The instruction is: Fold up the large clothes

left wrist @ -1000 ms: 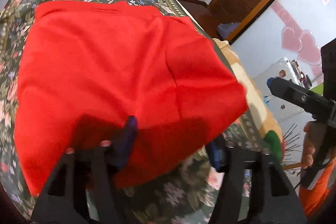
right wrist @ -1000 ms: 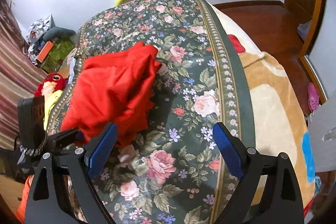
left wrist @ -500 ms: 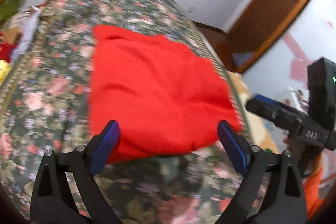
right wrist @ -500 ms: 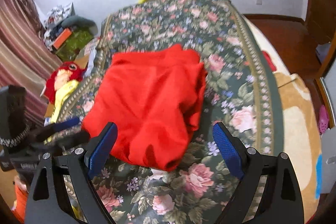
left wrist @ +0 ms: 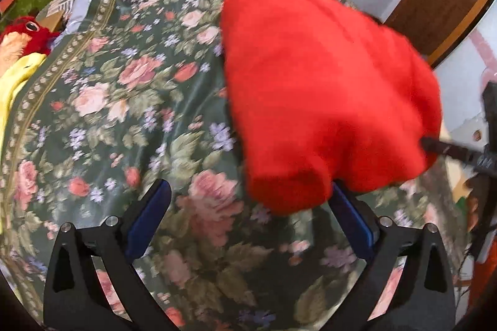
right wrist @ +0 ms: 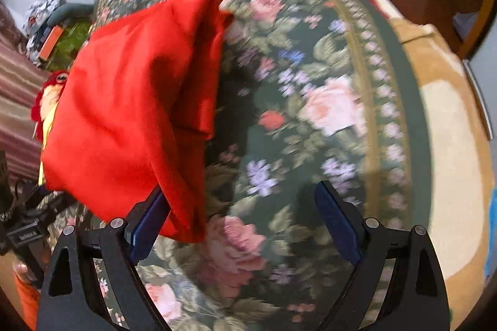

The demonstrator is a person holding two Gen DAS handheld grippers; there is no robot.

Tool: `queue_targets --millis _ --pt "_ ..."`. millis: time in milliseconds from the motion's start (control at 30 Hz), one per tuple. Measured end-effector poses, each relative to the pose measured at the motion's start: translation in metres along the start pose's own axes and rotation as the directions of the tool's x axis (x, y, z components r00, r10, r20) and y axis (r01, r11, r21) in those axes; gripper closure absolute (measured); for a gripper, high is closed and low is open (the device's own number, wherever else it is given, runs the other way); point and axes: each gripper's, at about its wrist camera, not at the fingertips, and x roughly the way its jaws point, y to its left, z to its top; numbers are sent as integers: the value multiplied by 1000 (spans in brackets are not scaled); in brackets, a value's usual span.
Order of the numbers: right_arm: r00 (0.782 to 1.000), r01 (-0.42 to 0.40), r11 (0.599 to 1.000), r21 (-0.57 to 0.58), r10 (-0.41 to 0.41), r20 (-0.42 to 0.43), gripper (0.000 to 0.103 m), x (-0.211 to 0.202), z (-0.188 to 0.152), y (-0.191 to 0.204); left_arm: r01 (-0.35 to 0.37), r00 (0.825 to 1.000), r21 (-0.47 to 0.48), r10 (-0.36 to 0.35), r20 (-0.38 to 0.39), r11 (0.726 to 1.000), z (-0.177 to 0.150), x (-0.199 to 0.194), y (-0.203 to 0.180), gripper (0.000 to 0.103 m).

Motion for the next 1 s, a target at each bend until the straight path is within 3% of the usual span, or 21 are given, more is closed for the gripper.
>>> queue_targets --millis 233,433,533,767,900,1000 --pt "991 29 998 -50 -23 132 13 -43 18 6 -14 995 50 9 100 999 9 -47 5 2" --pt "976 -8 994 -112 32 214 13 -50 39 35 24 983 15 -27 183 1000 44 -72 13 2" --pt "977 -17 990 -142 47 210 13 -41 51 49 16 986 2 -16 168 1000 71 -59 16 2" --pt "990 -44 981 -190 68 124 13 4 74 64 149 987 -17 -148 58 989 105 -7 8 2" --pt "997 -21 986 -167 32 66 13 26 83 53 109 994 -1 -109 26 994 116 21 1 2" --pt "999 -48 989 -138 50 14 13 37 91 40 132 991 -33 -132 5 991 124 33 5 2"
